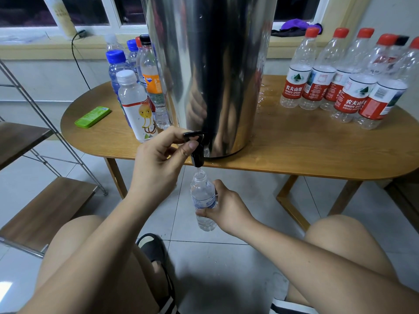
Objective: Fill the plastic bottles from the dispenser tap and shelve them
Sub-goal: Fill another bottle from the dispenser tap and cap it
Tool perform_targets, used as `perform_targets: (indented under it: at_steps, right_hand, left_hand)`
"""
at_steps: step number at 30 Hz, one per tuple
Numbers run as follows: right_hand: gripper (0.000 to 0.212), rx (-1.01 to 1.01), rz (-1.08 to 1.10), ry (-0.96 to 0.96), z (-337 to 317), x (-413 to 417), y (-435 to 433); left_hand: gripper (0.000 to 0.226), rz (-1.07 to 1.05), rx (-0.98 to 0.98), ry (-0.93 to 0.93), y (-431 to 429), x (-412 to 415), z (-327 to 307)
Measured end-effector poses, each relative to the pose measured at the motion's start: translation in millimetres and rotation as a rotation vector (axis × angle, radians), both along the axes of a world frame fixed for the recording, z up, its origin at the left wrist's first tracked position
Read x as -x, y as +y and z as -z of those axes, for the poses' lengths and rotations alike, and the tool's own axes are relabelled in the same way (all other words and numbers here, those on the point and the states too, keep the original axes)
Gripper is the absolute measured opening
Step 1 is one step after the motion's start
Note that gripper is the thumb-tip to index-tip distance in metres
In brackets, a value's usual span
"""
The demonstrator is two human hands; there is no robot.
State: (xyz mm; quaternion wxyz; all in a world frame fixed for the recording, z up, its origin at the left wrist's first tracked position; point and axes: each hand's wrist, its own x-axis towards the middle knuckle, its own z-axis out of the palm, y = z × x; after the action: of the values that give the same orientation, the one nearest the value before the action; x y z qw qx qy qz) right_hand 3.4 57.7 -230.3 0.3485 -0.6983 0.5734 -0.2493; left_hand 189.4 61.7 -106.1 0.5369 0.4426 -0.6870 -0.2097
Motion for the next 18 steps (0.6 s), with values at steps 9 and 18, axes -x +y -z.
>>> perform_targets:
  at_steps: [9, 18]
  right_hand:
    - [0.064, 0.0, -0.006, -0.001, -0.4, -0.1, -0.1]
    - [0.064, -0.002, -0.007, 0.009, -1.3, -0.4, 0.0]
  left_hand:
    - [0.01, -0.013, 0.0, -0.009, 0.2, -0.7, 0.2]
    - [0.011, -0.013, -0.002, -0.013, 1.1, -0.6, -0.9]
